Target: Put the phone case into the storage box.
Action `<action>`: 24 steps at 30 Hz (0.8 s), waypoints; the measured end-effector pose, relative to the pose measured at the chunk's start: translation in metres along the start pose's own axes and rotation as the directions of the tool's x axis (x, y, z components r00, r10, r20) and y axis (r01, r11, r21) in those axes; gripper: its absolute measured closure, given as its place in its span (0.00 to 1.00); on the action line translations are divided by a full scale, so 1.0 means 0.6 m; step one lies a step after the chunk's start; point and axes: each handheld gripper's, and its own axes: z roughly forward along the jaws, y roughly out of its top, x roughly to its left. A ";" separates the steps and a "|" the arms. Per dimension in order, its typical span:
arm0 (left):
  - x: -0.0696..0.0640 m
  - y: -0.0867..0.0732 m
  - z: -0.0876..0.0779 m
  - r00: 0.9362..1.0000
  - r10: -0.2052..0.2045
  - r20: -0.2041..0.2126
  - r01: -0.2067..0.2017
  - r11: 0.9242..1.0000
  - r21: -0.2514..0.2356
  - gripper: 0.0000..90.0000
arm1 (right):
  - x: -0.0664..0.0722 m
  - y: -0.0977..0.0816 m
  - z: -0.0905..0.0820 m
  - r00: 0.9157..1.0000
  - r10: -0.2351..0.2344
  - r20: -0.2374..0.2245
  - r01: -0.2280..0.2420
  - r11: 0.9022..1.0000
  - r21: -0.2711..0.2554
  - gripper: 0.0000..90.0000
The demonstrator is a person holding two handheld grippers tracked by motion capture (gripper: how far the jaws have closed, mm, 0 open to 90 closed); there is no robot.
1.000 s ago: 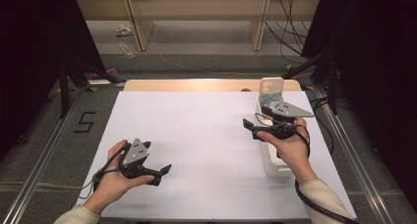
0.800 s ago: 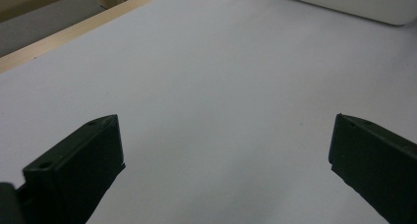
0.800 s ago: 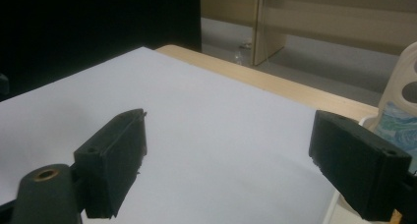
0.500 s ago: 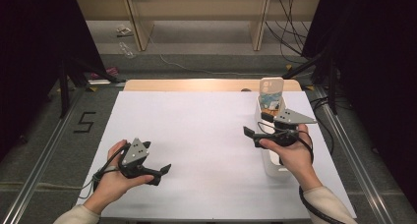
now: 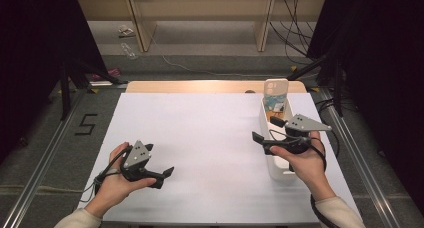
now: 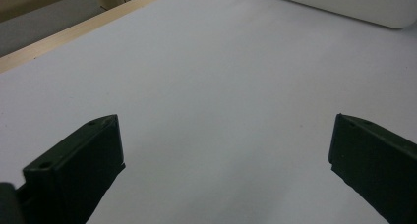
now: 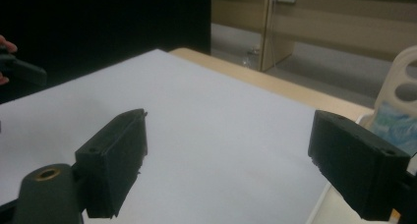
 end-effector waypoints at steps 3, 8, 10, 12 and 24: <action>0.000 0.000 0.000 1.000 -0.002 -0.001 0.002 1.000 -0.001 0.00 | 0.002 0.008 -0.010 1.000 -0.005 0.001 0.005 1.000 -0.017 0.17; 0.000 0.000 -0.001 1.000 -0.001 -0.001 0.001 1.000 -0.002 0.00 | 0.005 -0.014 -0.012 1.000 0.009 -0.010 -0.009 1.000 0.017 0.17; 0.000 0.000 -0.001 1.000 -0.002 -0.001 0.002 1.000 -0.002 0.00 | 0.005 -0.022 -0.014 1.000 0.013 -0.012 -0.013 1.000 0.028 0.17; 0.001 0.000 0.000 1.000 -0.003 -0.001 0.003 1.000 -0.002 0.00 | 0.006 -0.025 -0.016 1.000 0.015 -0.012 -0.014 0.999 0.032 0.17; 0.001 0.000 -0.002 1.000 -0.009 0.003 0.009 1.000 -0.005 0.00 | 0.011 -0.044 -0.029 1.000 0.013 -0.019 -0.012 0.999 0.046 0.17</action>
